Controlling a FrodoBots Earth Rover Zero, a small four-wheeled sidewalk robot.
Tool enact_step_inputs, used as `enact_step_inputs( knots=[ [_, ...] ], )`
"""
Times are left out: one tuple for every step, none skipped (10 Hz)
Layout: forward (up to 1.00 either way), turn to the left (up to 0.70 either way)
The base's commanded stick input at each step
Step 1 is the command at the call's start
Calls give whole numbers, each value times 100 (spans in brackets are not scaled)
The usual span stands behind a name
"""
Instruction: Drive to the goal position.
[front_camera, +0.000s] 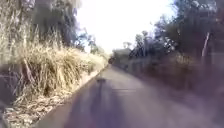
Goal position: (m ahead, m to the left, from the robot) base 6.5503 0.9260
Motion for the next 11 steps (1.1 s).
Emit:
enact_step_inputs(
  knots=[
    [100, 0],
    [100, 0],
    [100, 0],
    [100, 0],
    [100, 0],
    [100, 0],
    [100, 0],
    [100, 0],
    [100, 0],
    [100, 0],
    [100, 0]
  ],
)
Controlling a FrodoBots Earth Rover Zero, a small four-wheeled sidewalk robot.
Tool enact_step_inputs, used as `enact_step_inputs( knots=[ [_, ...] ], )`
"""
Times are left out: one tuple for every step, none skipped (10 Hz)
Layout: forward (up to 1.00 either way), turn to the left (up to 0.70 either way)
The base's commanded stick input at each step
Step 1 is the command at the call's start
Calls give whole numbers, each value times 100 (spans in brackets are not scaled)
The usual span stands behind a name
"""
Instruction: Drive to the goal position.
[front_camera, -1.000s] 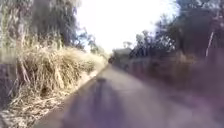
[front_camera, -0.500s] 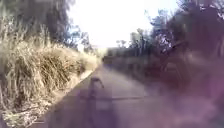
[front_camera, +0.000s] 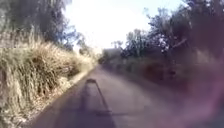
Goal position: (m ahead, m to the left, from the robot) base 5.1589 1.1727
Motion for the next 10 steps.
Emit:
enact_step_inputs(
  knots=[
    [100, 0],
    [100, 0],
    [100, 0],
    [100, 0],
    [100, 0],
    [100, 0],
    [100, 0],
    [100, 0],
    [100, 0],
    [100, 0]
  ],
)
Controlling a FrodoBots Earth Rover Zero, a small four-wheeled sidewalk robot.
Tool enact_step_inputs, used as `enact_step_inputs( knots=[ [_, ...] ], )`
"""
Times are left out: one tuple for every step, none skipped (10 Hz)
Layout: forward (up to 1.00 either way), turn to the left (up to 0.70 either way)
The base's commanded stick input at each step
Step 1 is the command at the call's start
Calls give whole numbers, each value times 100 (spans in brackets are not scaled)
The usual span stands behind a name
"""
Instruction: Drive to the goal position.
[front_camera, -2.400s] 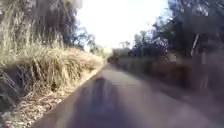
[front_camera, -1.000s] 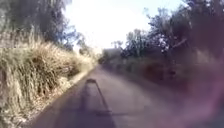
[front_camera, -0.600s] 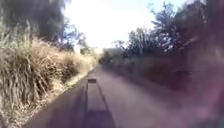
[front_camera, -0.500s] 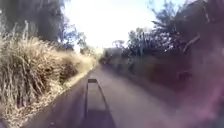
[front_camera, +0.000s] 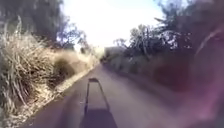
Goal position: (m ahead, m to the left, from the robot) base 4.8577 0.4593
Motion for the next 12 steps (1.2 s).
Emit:
enact_step_inputs(
  knots=[
    [100, 0],
    [100, 0],
    [100, 0],
    [100, 0],
    [100, 0],
    [100, 0],
    [100, 0],
    [100, 0],
    [100, 0],
    [100, 0],
    [100, 0],
    [100, 0]
  ],
)
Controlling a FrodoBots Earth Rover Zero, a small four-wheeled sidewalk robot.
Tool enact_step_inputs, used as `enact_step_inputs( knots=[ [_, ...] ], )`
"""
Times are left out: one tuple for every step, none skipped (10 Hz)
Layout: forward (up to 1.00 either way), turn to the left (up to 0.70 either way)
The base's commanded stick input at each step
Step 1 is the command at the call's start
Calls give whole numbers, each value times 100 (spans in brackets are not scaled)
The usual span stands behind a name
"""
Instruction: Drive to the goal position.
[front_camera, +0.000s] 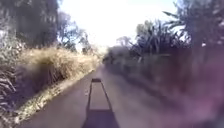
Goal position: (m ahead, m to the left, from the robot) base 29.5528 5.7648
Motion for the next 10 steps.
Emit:
enact_step_inputs(
  knots=[
    [100, 0],
    [100, 0],
    [100, 0],
    [100, 0],
    [100, 0],
    [100, 0],
    [100, 0],
    [100, 0],
    [100, 0],
    [100, 0]
  ],
)
